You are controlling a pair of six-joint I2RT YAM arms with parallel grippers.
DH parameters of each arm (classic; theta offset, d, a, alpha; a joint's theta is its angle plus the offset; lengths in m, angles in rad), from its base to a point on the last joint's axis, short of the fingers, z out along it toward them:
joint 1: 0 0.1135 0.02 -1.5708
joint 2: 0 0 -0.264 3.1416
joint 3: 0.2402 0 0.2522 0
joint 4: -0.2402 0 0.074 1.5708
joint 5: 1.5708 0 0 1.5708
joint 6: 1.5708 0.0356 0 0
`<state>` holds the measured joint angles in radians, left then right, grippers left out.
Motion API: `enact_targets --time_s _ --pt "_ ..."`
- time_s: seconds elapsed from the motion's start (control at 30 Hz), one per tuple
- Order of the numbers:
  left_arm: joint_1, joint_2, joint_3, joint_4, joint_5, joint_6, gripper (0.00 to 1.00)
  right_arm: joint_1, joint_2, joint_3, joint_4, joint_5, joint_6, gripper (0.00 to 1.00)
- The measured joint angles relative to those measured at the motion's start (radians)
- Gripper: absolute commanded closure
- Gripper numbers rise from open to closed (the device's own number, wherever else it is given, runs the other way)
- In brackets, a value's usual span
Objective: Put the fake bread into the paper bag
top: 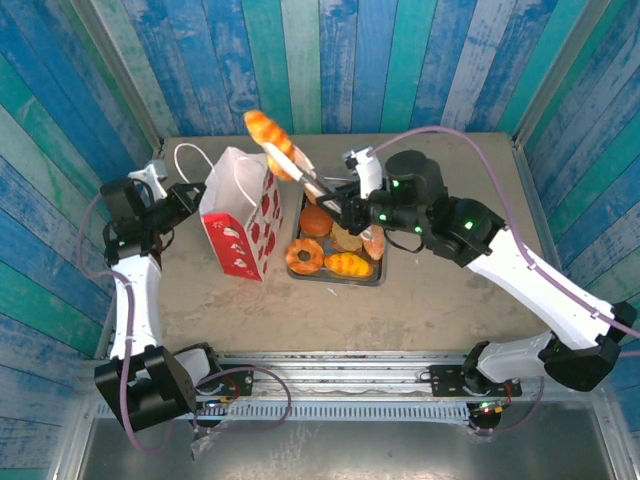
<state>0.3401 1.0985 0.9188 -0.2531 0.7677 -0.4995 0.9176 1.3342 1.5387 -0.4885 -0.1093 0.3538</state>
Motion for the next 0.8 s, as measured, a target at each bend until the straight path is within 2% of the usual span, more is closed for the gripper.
enact_targets --time_s 0.17,0.33,0.57,0.8 --pt "-0.002 -0.003 -0.026 0.044 -0.011 -0.041 0.99 0.111 0.082 0.047 0.072 0.057 0.020 0.65" --pt "-0.002 -0.051 -0.088 0.079 -0.054 -0.101 1.00 0.190 0.200 0.109 0.131 0.109 0.027 0.65" --pt "-0.002 -0.158 -0.135 0.097 -0.109 -0.169 1.00 0.247 0.335 0.183 0.159 0.183 0.033 0.65" --pt "-0.002 -0.167 -0.139 0.099 -0.128 -0.187 1.00 0.259 0.405 0.203 0.167 0.251 0.048 0.65"
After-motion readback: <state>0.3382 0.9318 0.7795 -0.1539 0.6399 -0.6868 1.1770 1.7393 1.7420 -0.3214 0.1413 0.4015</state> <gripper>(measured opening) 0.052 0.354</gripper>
